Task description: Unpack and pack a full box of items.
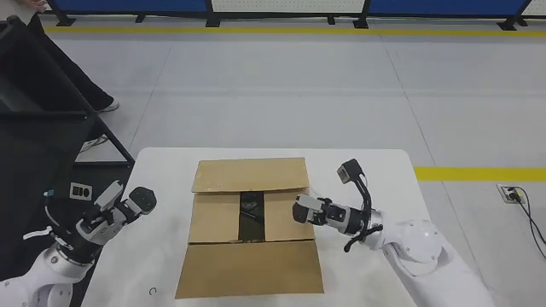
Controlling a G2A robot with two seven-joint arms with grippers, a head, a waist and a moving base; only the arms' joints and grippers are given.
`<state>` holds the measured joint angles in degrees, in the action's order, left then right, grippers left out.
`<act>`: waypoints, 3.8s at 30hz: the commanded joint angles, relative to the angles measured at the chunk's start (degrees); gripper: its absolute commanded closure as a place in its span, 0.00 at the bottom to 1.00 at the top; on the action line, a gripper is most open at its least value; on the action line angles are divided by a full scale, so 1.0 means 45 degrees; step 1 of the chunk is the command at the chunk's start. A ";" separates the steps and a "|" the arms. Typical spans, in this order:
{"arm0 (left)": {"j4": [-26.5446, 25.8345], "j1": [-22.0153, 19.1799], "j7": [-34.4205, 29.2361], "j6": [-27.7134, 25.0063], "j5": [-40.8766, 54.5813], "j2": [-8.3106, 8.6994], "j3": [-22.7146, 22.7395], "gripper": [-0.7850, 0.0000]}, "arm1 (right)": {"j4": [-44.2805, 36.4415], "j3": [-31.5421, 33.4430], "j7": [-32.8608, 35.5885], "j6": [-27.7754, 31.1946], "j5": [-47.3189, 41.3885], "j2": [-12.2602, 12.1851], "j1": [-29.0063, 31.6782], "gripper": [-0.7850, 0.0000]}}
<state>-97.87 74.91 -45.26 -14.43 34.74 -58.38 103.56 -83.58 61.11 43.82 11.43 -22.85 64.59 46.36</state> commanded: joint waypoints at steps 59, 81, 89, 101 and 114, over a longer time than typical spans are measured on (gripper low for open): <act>0.0440 -0.0560 0.1998 0.0595 -0.0064 -0.0092 -0.0340 0.00 | 0.4387 -0.1543 -0.2354 -0.1398 -0.1353 0.1856 -0.4259 0.00; 0.0440 -0.0560 0.1998 0.0595 -0.0064 -0.0092 -0.0340 0.00 | 0.6524 -0.2277 -0.3580 -0.1451 -0.1161 0.2639 -0.5682 0.00; 0.0440 -0.0560 0.1998 0.0595 -0.0064 -0.0092 -0.0340 0.00 | 0.6460 -0.2373 -0.4561 -0.1775 -0.0949 0.2749 -0.5445 0.00; 0.0440 -0.0560 0.1998 0.0595 -0.0064 -0.0092 -0.0340 0.00 | 0.8331 -0.2861 -0.5268 -0.0789 -0.1737 0.3637 -0.6150 0.00; 0.0215 -0.0443 0.2638 0.0521 -0.0263 -0.0138 -0.0362 0.00 | 1.0723 -0.3480 -0.5917 -0.0384 -0.1759 0.4716 -0.7242 0.00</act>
<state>-96.83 72.96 -33.77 -12.09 33.83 -58.98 102.04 -36.36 45.71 17.38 9.90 -30.82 85.37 14.25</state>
